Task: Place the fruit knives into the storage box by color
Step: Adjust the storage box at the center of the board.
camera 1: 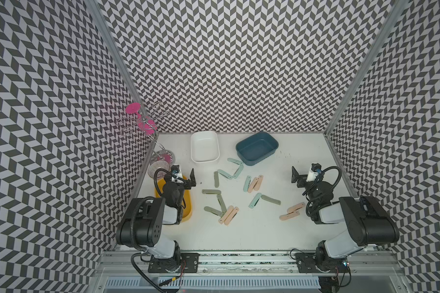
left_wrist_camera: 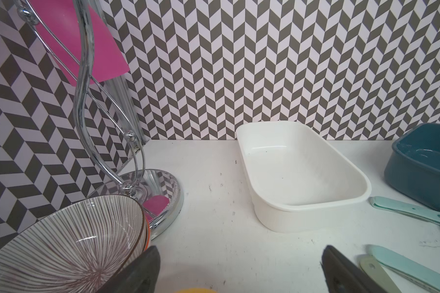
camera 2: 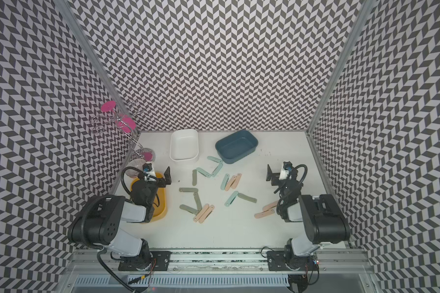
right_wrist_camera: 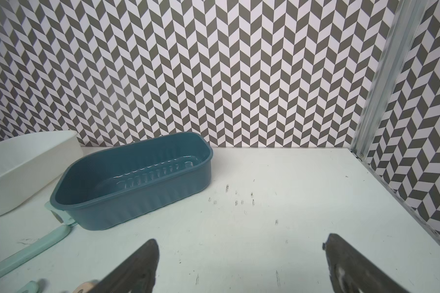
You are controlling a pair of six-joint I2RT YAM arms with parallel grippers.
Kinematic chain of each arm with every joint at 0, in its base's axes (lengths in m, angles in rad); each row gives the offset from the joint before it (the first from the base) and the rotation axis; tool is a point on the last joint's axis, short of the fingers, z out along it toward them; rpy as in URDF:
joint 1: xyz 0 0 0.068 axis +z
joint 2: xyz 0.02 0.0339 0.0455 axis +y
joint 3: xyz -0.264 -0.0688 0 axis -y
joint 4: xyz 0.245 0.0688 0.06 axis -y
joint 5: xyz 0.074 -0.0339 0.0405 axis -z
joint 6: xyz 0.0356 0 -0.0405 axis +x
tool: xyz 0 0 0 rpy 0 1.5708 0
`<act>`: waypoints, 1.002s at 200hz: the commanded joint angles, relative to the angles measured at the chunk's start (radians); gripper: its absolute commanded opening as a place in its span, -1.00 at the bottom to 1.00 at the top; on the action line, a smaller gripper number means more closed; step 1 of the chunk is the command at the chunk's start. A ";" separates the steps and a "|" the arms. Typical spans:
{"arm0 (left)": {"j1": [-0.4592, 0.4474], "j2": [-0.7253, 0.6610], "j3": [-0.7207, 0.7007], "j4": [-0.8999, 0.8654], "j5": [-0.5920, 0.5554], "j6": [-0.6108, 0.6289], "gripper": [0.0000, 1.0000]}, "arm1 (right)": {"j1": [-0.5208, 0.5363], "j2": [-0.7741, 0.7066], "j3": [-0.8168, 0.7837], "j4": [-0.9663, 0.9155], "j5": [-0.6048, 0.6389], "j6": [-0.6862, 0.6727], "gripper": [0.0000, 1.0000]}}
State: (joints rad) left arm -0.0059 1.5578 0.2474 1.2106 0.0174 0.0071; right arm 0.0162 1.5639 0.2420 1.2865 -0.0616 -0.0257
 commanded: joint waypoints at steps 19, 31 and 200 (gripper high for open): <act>-0.006 -0.001 0.012 0.027 -0.013 0.013 1.00 | -0.005 0.008 0.003 0.048 -0.013 -0.006 1.00; -0.006 -0.001 0.012 0.027 -0.013 0.013 1.00 | -0.005 0.008 0.003 0.047 -0.012 -0.006 0.99; 0.000 -0.009 0.014 0.008 -0.007 0.004 1.00 | 0.001 -0.001 0.000 0.047 0.051 0.008 0.99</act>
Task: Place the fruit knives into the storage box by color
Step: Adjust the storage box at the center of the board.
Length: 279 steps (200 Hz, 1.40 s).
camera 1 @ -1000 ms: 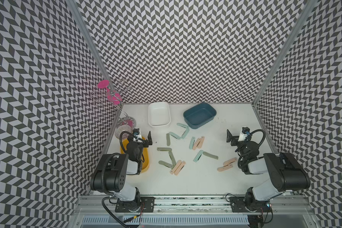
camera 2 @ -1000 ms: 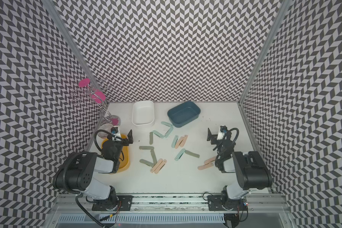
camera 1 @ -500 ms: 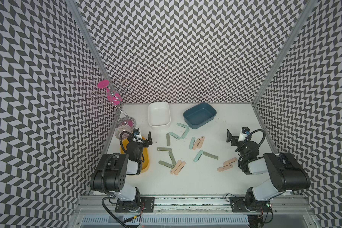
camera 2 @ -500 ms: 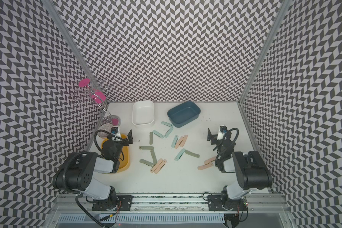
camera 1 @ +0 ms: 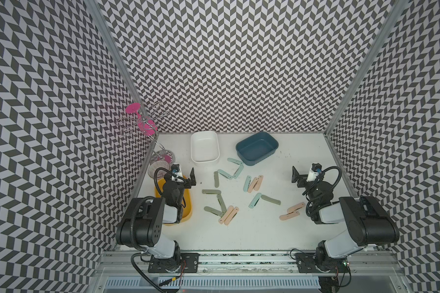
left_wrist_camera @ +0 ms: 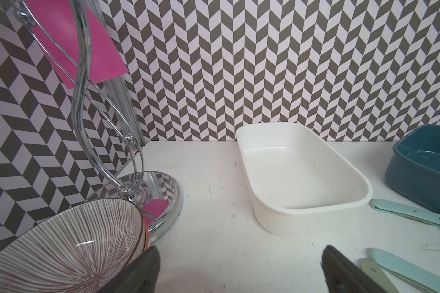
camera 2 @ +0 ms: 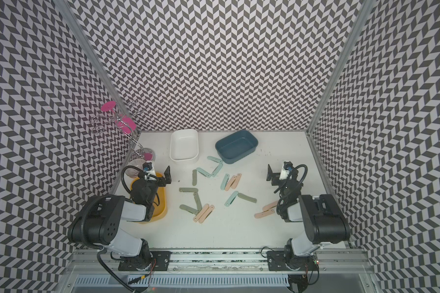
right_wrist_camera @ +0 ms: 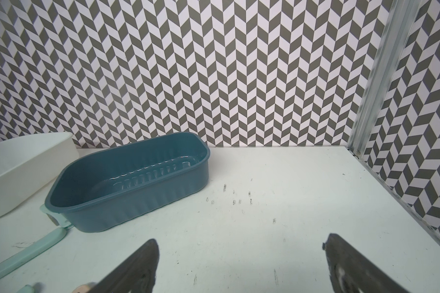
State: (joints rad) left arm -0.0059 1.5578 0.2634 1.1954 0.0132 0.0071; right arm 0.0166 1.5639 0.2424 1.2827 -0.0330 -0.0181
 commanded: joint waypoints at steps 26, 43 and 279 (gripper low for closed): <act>0.010 -0.051 -0.013 0.016 -0.079 -0.045 1.00 | 0.000 -0.070 -0.001 -0.005 0.095 0.029 0.99; 0.015 -0.109 0.012 -0.090 -0.098 -0.053 1.00 | 0.000 -0.113 0.000 -0.044 0.116 0.033 0.99; -0.196 -0.418 0.441 -1.076 -0.088 -0.460 0.98 | 0.037 -0.185 0.696 -1.194 -0.249 0.493 0.75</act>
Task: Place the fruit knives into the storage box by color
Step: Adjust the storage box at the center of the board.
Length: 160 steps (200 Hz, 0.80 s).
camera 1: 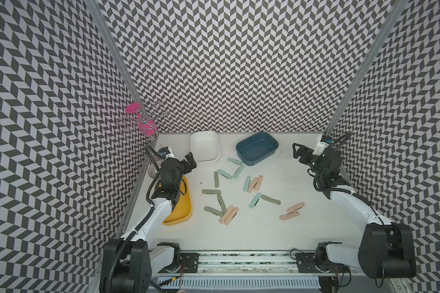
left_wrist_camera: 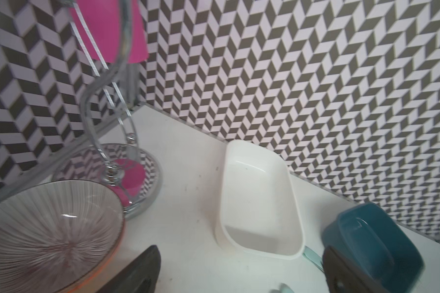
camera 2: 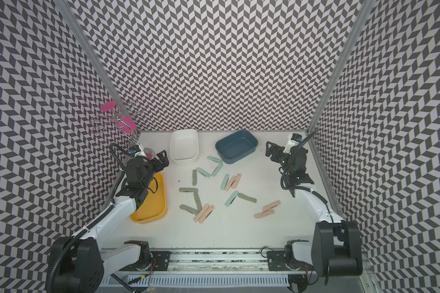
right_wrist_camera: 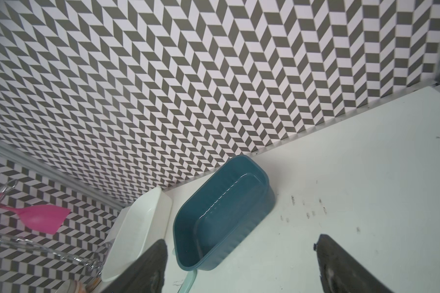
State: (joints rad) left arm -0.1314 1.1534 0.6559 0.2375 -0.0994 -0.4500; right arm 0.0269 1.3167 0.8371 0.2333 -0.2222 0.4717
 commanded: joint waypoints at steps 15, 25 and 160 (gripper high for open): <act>-0.130 -0.011 0.062 -0.144 0.025 -0.004 0.98 | 0.057 0.113 0.175 -0.223 -0.011 -0.023 0.74; -0.167 -0.011 0.066 -0.156 0.027 -0.006 0.98 | 0.078 0.141 0.216 -0.262 0.029 -0.037 0.73; -0.381 -0.025 0.064 -0.175 0.002 0.008 0.99 | 0.234 0.822 0.982 -0.696 0.451 -0.137 0.88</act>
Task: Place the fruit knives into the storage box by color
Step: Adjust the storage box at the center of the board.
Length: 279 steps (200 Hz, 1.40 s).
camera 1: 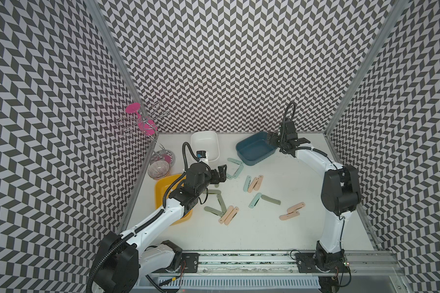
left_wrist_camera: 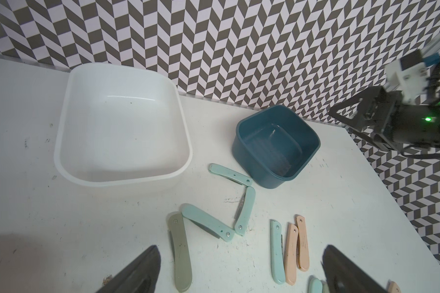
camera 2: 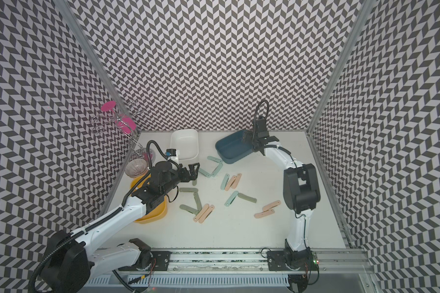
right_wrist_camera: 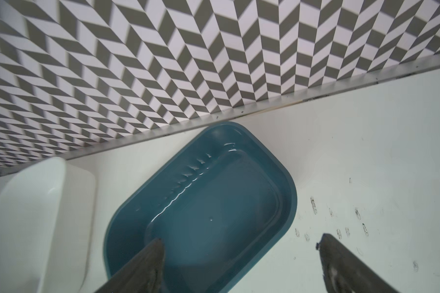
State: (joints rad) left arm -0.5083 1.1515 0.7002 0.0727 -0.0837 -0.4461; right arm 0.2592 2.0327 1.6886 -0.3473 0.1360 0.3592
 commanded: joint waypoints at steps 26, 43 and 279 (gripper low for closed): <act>-0.004 -0.022 0.016 -0.010 -0.010 0.004 1.00 | 0.004 0.228 0.261 -0.180 0.144 -0.050 0.90; -0.005 -0.019 0.020 -0.010 -0.001 0.005 1.00 | 0.003 0.280 0.303 -0.198 0.193 -0.050 0.91; -0.023 -0.096 -0.013 -0.002 -0.013 -0.068 0.99 | -0.005 0.041 -0.250 -0.079 0.236 0.043 0.94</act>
State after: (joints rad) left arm -0.5236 1.0744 0.6941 0.0727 -0.0849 -0.4931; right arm 0.2584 2.1368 1.5124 -0.4549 0.3817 0.3767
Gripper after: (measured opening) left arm 0.995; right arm 0.971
